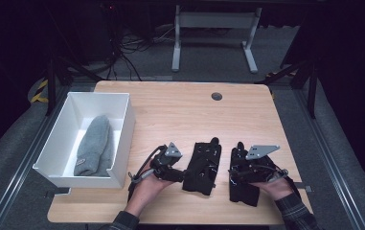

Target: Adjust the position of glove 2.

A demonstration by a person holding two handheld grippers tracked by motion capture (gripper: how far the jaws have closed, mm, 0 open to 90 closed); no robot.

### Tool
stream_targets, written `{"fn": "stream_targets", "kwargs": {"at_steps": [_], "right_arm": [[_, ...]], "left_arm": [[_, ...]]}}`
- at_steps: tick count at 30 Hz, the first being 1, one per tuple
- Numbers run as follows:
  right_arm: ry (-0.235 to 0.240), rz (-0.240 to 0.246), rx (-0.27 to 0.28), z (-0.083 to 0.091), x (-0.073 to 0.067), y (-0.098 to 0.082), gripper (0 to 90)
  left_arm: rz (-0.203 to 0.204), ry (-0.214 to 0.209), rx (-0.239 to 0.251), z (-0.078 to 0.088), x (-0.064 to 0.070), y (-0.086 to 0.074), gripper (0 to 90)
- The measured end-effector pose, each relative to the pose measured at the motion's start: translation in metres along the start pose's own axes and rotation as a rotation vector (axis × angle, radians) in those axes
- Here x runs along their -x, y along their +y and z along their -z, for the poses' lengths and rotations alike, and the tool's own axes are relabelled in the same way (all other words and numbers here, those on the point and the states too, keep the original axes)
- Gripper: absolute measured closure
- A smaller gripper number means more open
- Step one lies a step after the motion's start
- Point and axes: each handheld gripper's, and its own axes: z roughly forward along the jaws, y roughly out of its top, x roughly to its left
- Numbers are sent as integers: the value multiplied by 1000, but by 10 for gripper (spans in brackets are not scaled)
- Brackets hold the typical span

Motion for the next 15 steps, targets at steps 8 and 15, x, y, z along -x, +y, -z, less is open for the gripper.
{"fn": "stream_targets", "kwargs": {"at_steps": [8, 15], "right_arm": [[-12, -20, -1, 8, 4, -9, 457], [-29, -39, 11, 18, 8, -17, 460]], "left_arm": [[13, -13, -12, -18, -6, 21, 503], [39, -19, -52, -36, -12, 25, 580]]}}
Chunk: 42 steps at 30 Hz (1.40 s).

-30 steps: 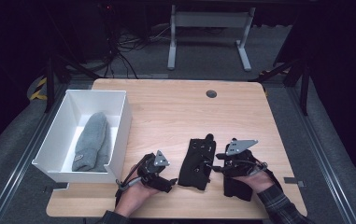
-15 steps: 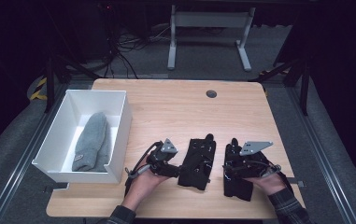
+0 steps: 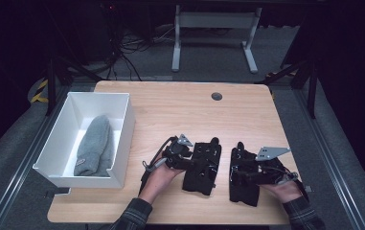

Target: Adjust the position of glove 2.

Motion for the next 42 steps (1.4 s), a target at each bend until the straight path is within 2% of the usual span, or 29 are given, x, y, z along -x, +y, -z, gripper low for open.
{"fn": "stream_targets", "kwargs": {"at_steps": [4, 6, 10, 12, 13, 14, 16, 17, 20, 21, 22, 23, 27, 32, 36, 42], "right_arm": [[-5, -8, 2, 4, 2, -4, 465], [-9, -14, 1, 7, 3, -6, 476], [-16, -30, -4, 15, 7, -14, 618], [-21, -40, -7, 18, 9, -18, 697], [-21, -43, -9, 20, 10, -20, 757], [-21, -43, -9, 20, 10, -20, 757], [-36, -48, -12, 25, 13, -24, 868], [-41, -52, -12, 26, 15, -25, 894], [-47, -56, -24, 27, 19, -28, 900], [-48, -52, -51, 23, 20, -29, 900], [-48, -52, -51, 23, 20, -29, 900], [-41, -48, -81, 17, 20, -30, 900], [-24, -35, -100, 11, 18, -29, 900], [-2, -19, -100, 1, 11, -21, 900], [7, -16, -97, -5, 8, -16, 900], [19, 3, -96, -16, 0, -6, 900]], "left_arm": [[11, 11, -21, -6, -2, -1, 611], [5, 20, -32, -9, -2, -2, 662], [23, 20, -38, -9, -1, -1, 825], [41, 25, -31, -9, -1, -1, 845], [40, 28, -29, -8, -1, -1, 848], [40, 28, -29, -8, -1, -1, 850], [48, 21, -23, -6, -1, -1, 852], [48, 21, -20, -5, -1, 0, 852], [57, 14, -11, -3, -1, 0, 854], [56, 17, -8, -2, -1, 0, 855], [59, 12, -6, -1, -1, 0, 855], [68, 6, 3, 2, -1, 0, 857], [86, -19, 16, 7, -3, 1, 859], [117, -57, 53, 18, -6, 0, 862], [123, -72, 81, 26, -7, 2, 863], [140, -126, 117, 34, -7, 5, 865]]}}
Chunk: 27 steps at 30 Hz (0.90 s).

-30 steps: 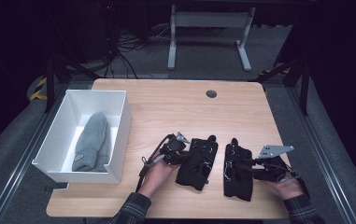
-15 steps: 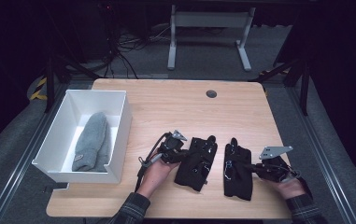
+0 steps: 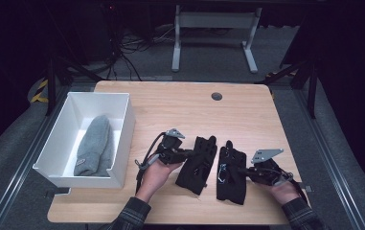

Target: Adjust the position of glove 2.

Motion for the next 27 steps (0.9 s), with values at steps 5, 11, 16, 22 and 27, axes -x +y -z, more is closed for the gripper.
{"fn": "stream_targets", "kwargs": {"at_steps": [5, 11, 16, 22, 27], "right_arm": [[8, 14, 7, -7, -5, 7, 900], [24, 36, 10, -20, -12, 20, 900], [38, 53, 15, -31, -15, 31, 900], [66, 77, 26, -46, -21, 46, 900], [86, 94, 31, -56, -28, 57, 900]], "left_arm": [[7, -27, 16, 2, 2, 2, 865], [5, -41, 30, 8, 5, 5, 865], [4, -60, 46, 13, 7, 8, 865], [3, -65, 55, 14, 8, 9, 865], [9, -70, 51, 13, 7, 8, 865]]}}
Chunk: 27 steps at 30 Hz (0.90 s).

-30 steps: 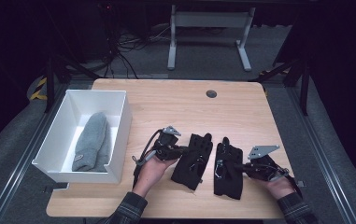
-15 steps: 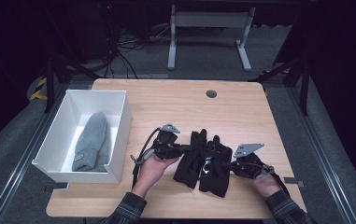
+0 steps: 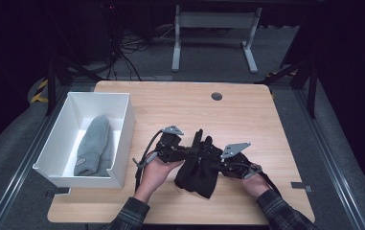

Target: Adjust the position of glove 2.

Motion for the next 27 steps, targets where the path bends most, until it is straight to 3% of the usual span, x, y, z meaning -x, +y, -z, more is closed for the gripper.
{"fn": "stream_targets", "kwargs": {"at_steps": [18, 22, 27], "right_arm": [[34, 45, 22, -24, -15, 21, 900], [36, 47, 22, -22, -16, 21, 900], [16, 53, 17, -5, -16, 14, 900]], "left_arm": [[-14, -15, -66, -14, 1, -5, 863], [-19, 1, -76, -17, 1, -7, 863], [-26, -1, -81, -17, 1, -7, 863]]}}
